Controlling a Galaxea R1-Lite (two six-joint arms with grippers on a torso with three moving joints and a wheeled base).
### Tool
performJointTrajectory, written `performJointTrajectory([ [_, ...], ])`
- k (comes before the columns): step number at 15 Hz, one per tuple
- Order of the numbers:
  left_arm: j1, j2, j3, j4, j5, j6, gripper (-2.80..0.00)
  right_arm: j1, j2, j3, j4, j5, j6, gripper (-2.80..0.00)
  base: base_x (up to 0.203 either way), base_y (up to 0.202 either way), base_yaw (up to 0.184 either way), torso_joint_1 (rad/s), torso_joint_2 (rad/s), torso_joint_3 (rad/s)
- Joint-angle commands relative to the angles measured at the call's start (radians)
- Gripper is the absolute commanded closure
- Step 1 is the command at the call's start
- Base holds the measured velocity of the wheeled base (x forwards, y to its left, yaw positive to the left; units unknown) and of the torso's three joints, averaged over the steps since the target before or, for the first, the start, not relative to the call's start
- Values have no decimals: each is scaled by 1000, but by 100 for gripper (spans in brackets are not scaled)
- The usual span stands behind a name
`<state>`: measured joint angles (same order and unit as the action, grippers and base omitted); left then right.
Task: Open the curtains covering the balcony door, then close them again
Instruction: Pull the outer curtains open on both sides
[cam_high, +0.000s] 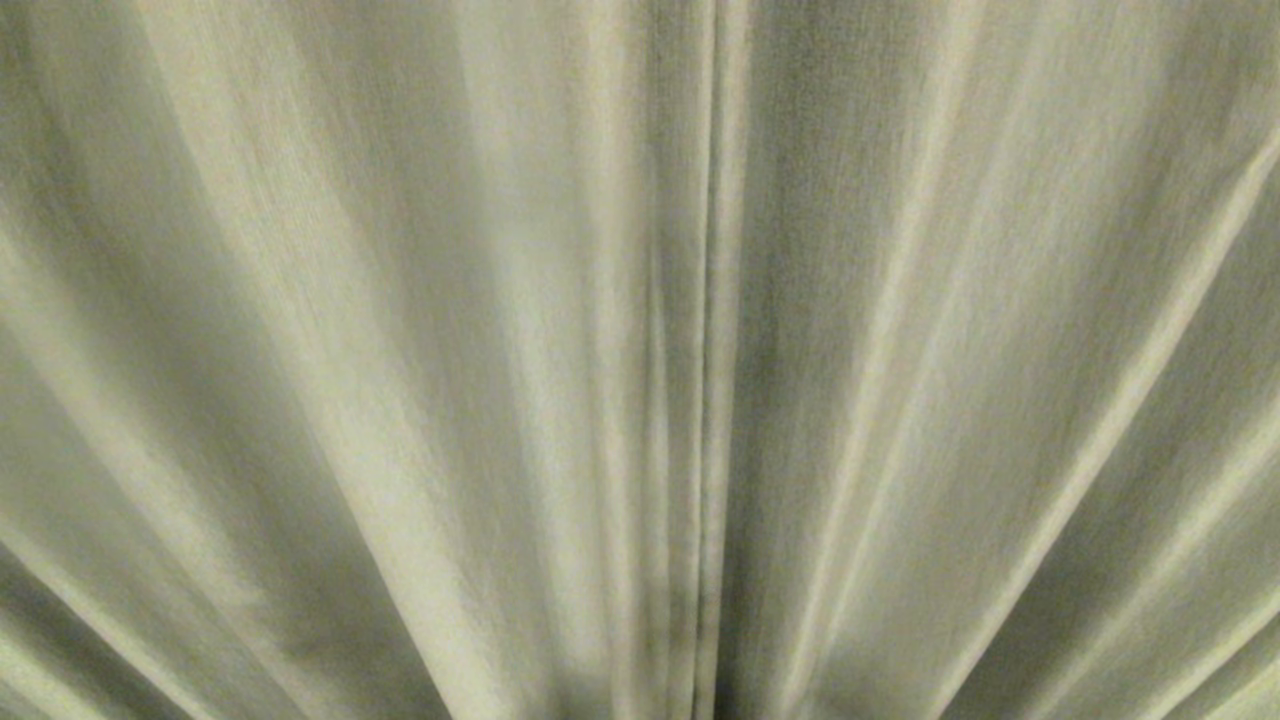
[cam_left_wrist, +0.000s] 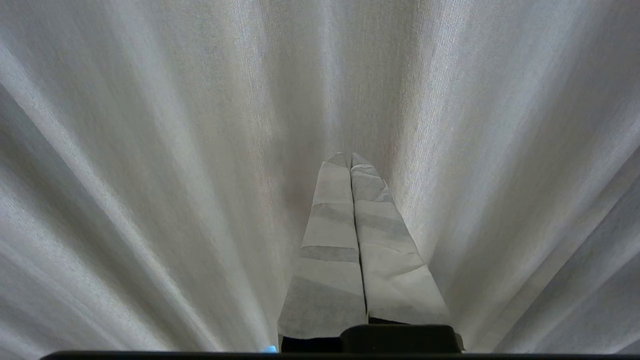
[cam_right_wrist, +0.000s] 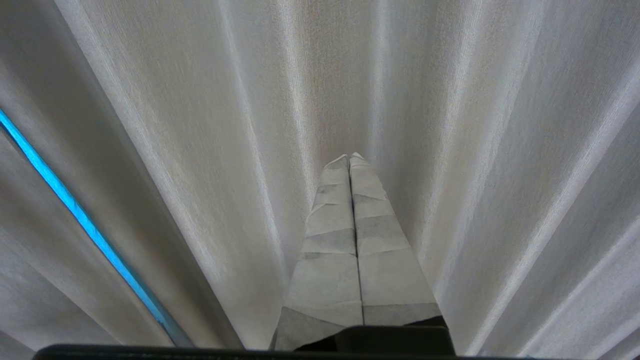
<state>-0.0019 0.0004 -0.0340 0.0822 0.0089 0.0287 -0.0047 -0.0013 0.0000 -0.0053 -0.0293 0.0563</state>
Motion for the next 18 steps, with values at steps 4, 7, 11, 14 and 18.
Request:
performJointTrajectory([
  [4,-1,0,0,0,0,0,0,0,1,0,1,0,-1,0,0,0,0,0,0,0],
  [7,0,0,-1,1,0,0,0,-1,1,0,0,0,-1,0,0,0,0,0,0,0],
  [11,0,0,0,1,0,0,0,0,1,0,1,0,-1,0,0,0,0,0,0,0],
  [14,0,0,0,-1,0,0,0,0,1,0,1,0,-3,0,0,0,0,0,0,0],
  [18,0,0,-1,1,0,0,0,0,1,0,-1,-1,-6,0,0,0,0,0,0,0],
])
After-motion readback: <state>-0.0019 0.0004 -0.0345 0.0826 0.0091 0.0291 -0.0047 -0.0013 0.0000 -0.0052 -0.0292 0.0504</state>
